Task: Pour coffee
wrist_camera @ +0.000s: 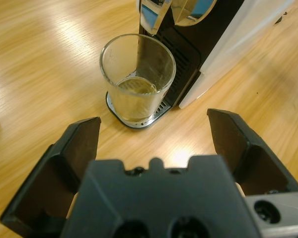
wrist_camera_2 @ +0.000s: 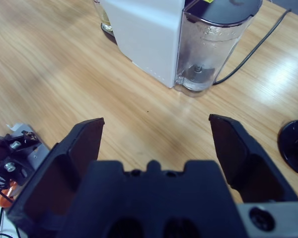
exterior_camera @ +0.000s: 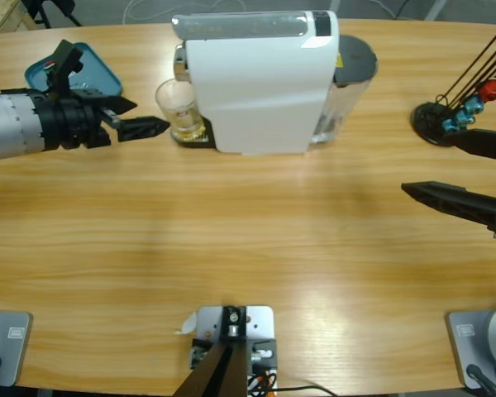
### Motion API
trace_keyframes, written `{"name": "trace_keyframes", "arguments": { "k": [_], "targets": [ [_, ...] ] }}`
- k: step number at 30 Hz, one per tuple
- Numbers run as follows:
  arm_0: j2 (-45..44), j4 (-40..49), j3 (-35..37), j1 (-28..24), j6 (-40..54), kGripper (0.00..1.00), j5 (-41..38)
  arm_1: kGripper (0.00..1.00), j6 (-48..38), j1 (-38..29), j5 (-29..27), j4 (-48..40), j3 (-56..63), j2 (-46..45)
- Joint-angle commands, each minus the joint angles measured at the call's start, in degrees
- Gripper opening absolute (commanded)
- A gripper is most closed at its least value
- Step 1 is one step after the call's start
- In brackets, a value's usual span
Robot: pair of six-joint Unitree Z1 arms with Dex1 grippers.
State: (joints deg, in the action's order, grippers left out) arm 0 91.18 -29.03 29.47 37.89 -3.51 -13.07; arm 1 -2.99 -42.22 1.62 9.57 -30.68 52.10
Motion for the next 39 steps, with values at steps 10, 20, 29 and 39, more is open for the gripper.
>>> {"name": "trace_keyframes", "arguments": {
  "k": [10, 20, 29, 39],
  "targets": [
    [11.7, -12.7, 0.2, 1.3, -0.3, 0.931, 2.8, 0.913, 0.6, -0.6, 0.8, -0.8, 2.3, 1.3],
    [15.8, -18.3, 0.3, 1.9, -0.4, 0.931, 4.1, 0.913, 0.6, -0.6, 0.8, -1.0, 2.3, 1.7],
    [18.5, -20.9, 0.3, 1.9, -0.4, 0.931, 4.5, 0.913, 0.7, -0.6, 1.0, -1.0, 2.3, 1.8],
    [20.6, -22.7, 1.4, 1.9, -0.4, 0.928, 4.9, 0.913, 0.7, -0.6, 1.3, -1.0, 2.3, 1.9]
  ]
}}
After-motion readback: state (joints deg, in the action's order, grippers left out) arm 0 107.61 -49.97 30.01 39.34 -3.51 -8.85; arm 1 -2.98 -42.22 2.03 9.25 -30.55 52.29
